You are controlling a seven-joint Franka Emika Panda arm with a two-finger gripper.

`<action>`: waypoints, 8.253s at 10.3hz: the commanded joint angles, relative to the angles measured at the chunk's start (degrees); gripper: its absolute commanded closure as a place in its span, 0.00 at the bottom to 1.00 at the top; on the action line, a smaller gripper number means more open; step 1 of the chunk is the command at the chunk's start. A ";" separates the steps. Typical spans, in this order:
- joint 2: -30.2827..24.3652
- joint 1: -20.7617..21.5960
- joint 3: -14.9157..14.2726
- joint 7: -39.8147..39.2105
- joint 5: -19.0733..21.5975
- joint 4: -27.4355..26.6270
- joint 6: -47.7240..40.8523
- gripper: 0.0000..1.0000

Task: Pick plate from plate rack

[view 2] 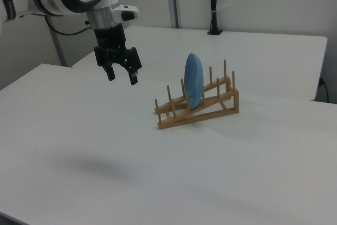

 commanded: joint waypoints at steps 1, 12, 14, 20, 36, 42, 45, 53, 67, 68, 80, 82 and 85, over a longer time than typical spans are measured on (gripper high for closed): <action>-1.03 -0.21 -0.24 -1.16 1.16 -1.41 1.58 0.00; 2.04 -0.99 -0.59 -1.16 1.16 0.96 7.36 0.00; 2.49 -1.61 -0.59 -0.81 1.34 0.97 11.05 0.00; 4.95 -1.53 -0.59 -0.20 0.46 1.14 17.30 0.00; 8.55 -1.62 -0.50 4.52 -3.67 2.97 25.66 0.00; 10.74 -2.32 -0.76 10.18 -4.73 4.66 33.27 0.14; 14.17 -2.23 -2.17 10.44 -11.48 4.75 42.16 0.39; 20.07 -3.20 -5.51 10.35 -19.14 4.75 51.06 0.51; 20.33 -3.20 -5.51 9.91 -19.23 4.92 51.32 0.99; 20.07 -3.20 -5.51 9.82 -19.23 4.92 51.24 1.00; 11.63 -2.85 -4.63 9.48 -10.55 4.31 45.73 1.00; 11.89 -2.49 -3.76 7.73 -4.67 4.13 40.37 1.00; 11.89 -2.58 -2.87 1.58 4.12 4.13 30.62 1.00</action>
